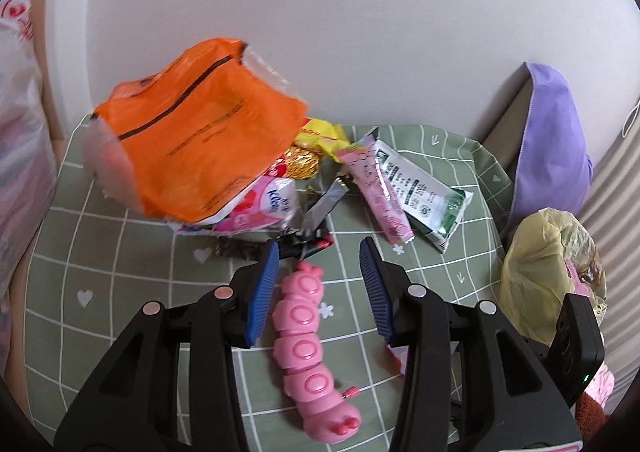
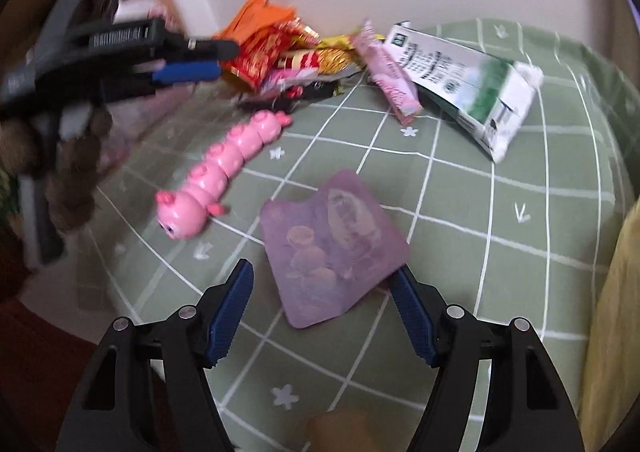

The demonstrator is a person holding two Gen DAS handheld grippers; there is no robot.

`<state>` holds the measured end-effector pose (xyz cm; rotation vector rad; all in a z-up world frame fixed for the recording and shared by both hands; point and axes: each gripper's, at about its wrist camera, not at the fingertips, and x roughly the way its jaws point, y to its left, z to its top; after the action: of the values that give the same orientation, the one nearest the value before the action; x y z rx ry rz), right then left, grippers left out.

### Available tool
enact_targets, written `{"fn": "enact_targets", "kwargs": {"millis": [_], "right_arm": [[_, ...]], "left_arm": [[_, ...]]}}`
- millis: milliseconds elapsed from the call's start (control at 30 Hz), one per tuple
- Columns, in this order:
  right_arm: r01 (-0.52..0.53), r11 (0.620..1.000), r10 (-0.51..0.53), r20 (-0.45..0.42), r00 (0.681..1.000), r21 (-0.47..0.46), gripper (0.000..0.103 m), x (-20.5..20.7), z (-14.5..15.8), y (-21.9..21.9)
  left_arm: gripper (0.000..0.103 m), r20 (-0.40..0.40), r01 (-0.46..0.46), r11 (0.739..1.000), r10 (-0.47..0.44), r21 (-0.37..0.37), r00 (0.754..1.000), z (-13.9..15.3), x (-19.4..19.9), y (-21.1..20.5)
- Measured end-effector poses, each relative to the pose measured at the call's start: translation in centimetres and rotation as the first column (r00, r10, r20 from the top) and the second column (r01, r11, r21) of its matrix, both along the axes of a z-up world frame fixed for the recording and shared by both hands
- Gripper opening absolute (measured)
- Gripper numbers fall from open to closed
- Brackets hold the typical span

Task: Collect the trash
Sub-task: 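Move both tools back over the table toward the pink wrappers, then grasp a pink candy wrapper with the left tool while the right tool grasps the lilac wrapper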

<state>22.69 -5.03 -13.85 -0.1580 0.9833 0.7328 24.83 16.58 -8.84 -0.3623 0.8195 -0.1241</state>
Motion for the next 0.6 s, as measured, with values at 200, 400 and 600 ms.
{"fn": "enact_targets", "kwargs": {"millis": [200, 400, 600], "right_arm": [[-0.025, 0.996, 0.034, 0.101, 0.994, -0.088, 0.035, -0.1, -0.3, 1.4], [0.013, 0.998, -0.005, 0.134, 0.991, -0.060, 0.027, 0.0, 1.1, -0.2], [0.132, 0.991, -0.126, 0.154, 0.980, -0.032, 0.019, -0.3, 3.4, -3.3]], "left_arm": [[0.040, -0.010, -0.003, 1.000, 0.003, 0.000, 1.000, -0.5, -0.3, 0.3], [0.040, 0.005, 0.023, 1.000, -0.023, -0.001, 1.000, -0.2, 0.6, -0.3], [0.040, 0.020, 0.115, 0.993, -0.115, 0.003, 0.993, 0.2, 3.4, -3.2]]}}
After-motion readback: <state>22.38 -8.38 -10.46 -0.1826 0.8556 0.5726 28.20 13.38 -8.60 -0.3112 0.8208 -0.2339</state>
